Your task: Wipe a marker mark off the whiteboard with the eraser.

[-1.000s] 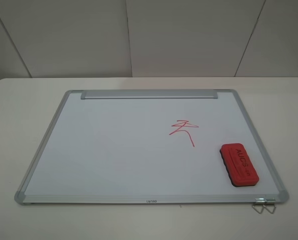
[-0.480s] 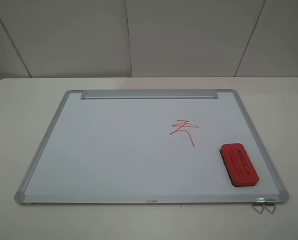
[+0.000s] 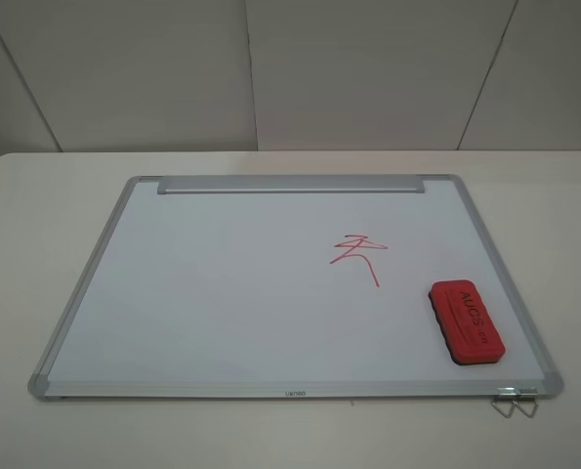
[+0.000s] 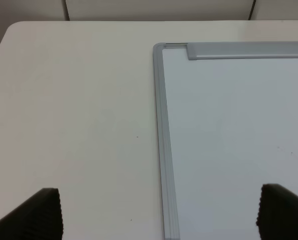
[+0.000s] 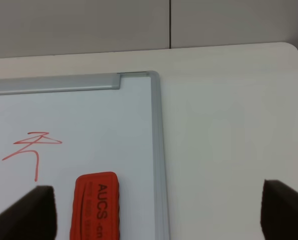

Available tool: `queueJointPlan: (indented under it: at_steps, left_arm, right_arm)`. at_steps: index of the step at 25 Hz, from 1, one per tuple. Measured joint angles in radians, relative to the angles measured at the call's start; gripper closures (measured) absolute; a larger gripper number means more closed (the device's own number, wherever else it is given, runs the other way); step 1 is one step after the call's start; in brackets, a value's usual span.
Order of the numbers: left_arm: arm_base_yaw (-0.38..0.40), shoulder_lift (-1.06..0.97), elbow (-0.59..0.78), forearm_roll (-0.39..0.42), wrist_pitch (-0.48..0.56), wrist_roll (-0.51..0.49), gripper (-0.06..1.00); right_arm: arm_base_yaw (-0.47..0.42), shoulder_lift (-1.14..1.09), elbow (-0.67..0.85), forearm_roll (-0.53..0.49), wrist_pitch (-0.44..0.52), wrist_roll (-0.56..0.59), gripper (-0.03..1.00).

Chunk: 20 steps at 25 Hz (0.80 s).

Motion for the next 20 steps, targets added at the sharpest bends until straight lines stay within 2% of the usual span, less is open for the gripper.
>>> queueJointPlan:
  at_steps: [20]
  left_arm:
    - [0.000, 0.000, 0.000, 0.000, 0.000, 0.000, 0.17]
  right_arm:
    - [0.000, 0.000, 0.000, 0.001, 0.000, 0.000, 0.24]
